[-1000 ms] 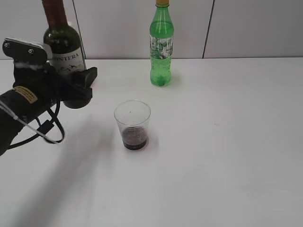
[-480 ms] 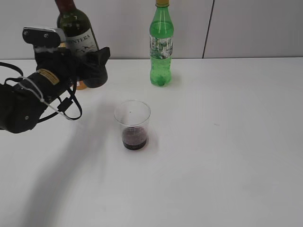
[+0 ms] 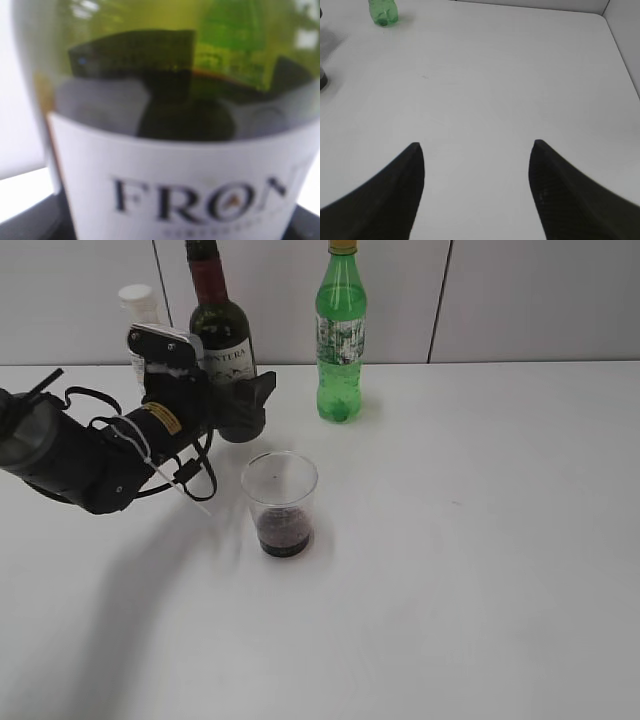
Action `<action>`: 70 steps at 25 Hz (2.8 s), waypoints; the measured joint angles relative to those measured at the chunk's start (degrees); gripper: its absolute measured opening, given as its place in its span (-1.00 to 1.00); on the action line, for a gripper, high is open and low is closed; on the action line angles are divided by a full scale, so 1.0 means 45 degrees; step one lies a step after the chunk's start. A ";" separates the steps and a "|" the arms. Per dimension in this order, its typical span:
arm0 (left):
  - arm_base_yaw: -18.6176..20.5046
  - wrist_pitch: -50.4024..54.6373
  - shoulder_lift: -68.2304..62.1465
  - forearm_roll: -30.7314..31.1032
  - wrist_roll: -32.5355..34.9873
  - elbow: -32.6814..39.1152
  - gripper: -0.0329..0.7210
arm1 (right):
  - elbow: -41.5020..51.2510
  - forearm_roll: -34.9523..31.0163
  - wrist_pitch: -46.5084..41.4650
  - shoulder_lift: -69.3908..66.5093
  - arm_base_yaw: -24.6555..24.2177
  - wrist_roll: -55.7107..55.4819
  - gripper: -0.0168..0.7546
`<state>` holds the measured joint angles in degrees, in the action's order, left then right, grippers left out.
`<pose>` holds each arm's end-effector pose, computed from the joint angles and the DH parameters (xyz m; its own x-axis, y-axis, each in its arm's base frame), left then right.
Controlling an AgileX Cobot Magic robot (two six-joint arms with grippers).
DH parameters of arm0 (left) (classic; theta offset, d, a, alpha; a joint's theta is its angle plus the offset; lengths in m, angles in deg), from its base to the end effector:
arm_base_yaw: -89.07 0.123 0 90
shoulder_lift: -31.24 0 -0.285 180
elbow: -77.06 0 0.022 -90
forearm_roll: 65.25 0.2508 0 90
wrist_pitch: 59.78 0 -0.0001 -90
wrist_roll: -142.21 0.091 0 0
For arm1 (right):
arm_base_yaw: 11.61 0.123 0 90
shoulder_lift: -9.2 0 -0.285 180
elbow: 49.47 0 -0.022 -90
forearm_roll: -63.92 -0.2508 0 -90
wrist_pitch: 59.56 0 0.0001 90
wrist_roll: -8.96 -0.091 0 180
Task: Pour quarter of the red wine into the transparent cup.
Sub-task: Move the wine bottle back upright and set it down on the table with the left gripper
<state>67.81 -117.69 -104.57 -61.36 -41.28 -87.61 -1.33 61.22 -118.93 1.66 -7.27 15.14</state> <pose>0.4038 -0.1627 0.1073 -0.0638 -0.0018 -0.9980 0.4140 0.9098 -0.0281 -0.0057 0.0033 0.2814 -0.4109 -0.1151 -0.9044 -0.1472 0.9874 -0.0588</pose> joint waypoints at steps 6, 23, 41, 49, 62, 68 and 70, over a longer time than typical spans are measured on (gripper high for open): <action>0.0000 0.0008 -0.0840 0.0038 -0.0003 -0.0488 0.54 | 0.0000 0.0000 0.0000 0.0000 0.0000 -0.0010 0.42; 0.0165 0.0734 -0.1016 0.0080 -0.0014 -0.0525 0.54 | 0.0000 0.0000 -0.0010 0.0000 0.0000 -0.0010 0.42; 0.0165 0.0301 -0.1208 0.0080 -0.0014 -0.0549 0.54 | 0.0000 0.0000 0.0007 0.0000 0.0000 -0.0007 0.42; 0.0195 -0.1576 -0.1165 0.0080 -0.0109 -0.0695 0.82 | 0.0000 0.0000 -0.0008 0.0000 0.0000 -0.0007 0.42; 0.0311 -0.1223 -0.0126 0.0663 -0.0124 -0.0335 0.84 | 0.0000 0.0000 -0.0008 0.0000 0.0000 -0.0007 0.42; 0.0338 -0.1110 0.0796 0.0765 0.0020 0.0236 0.82 | 0.0000 0.0000 0.0008 0.0000 0.0000 -0.0007 0.42; 0.0338 -0.1084 0.1176 0.0896 0.0217 0.0287 0.82 | 0.0000 0.0000 0.0008 0.0000 0.0000 -0.0007 0.42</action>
<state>69.33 -122.57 -99.28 -57.32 -40.31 -86.32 -1.33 61.22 -118.89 1.66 -7.27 15.11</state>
